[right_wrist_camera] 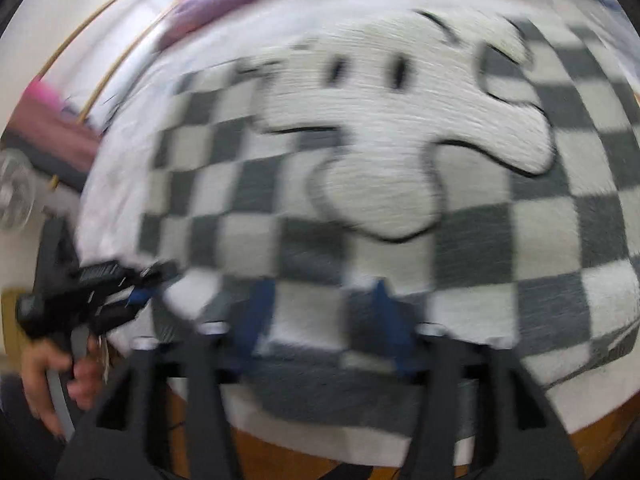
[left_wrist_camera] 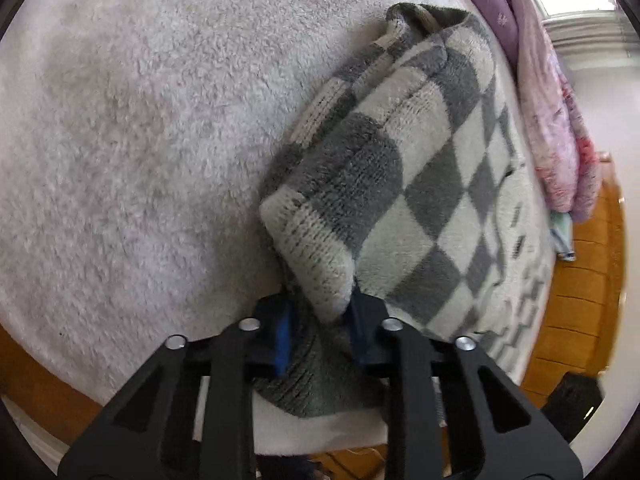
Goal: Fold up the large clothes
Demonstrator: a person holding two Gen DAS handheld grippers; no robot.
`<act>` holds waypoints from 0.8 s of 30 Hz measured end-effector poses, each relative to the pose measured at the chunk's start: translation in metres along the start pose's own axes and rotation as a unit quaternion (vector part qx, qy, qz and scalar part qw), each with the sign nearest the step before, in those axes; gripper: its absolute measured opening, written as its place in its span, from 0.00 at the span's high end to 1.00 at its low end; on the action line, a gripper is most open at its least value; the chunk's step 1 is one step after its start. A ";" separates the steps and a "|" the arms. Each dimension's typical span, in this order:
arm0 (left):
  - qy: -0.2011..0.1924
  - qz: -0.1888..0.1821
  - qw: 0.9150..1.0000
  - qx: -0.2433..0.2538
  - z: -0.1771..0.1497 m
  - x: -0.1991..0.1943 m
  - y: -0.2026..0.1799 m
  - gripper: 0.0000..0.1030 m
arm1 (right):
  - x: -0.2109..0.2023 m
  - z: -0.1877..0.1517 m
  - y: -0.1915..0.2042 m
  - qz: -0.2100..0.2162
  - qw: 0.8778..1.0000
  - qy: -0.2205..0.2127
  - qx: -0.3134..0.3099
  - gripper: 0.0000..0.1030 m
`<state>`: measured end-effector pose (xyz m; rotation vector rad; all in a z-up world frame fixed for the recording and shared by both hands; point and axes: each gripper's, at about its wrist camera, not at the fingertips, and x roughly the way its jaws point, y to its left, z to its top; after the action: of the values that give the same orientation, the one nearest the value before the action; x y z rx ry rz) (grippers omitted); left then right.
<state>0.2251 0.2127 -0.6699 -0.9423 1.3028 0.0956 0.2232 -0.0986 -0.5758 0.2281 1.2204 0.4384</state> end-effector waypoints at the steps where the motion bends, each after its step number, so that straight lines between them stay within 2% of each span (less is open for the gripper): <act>1: 0.001 -0.008 1.000 -0.005 0.002 -0.006 0.002 0.82 | -0.002 -0.006 0.016 0.011 0.999 -0.002 -0.029 0.42; 5: -0.003 -0.031 0.999 0.027 -0.002 -0.032 -0.022 0.83 | -0.007 -0.025 0.059 0.034 0.993 -0.009 -0.115 0.37; 9: -0.002 -0.061 0.998 0.033 -0.004 -0.050 -0.039 0.83 | -0.002 -0.043 0.091 0.044 0.985 -0.023 -0.164 0.33; 10: -0.001 -0.065 0.997 0.031 -0.005 -0.052 -0.040 0.83 | 0.001 -0.041 0.094 0.048 0.984 -0.025 -0.167 0.29; 15: -0.003 -0.076 0.996 0.035 -0.006 -0.062 -0.051 0.83 | 0.013 -0.034 0.116 0.059 0.980 -0.038 -0.185 0.23; 18: -0.001 -0.092 0.995 0.036 -0.008 -0.066 -0.060 0.83 | 0.015 -0.029 0.121 0.070 0.979 -0.041 -0.186 0.23; 21: -0.003 -0.094 0.995 0.043 -0.012 -0.070 -0.070 0.83 | 0.012 -0.023 0.125 0.063 0.977 -0.059 -0.193 0.23; 24: -0.009 -0.088 0.995 0.052 -0.016 -0.069 -0.082 0.83 | 0.029 -0.006 0.133 0.037 0.978 -0.062 -0.196 0.24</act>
<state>0.2362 0.1804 -0.5675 -0.9605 1.1919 -0.1001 0.1989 0.0324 -0.5495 -0.0376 0.9820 0.7075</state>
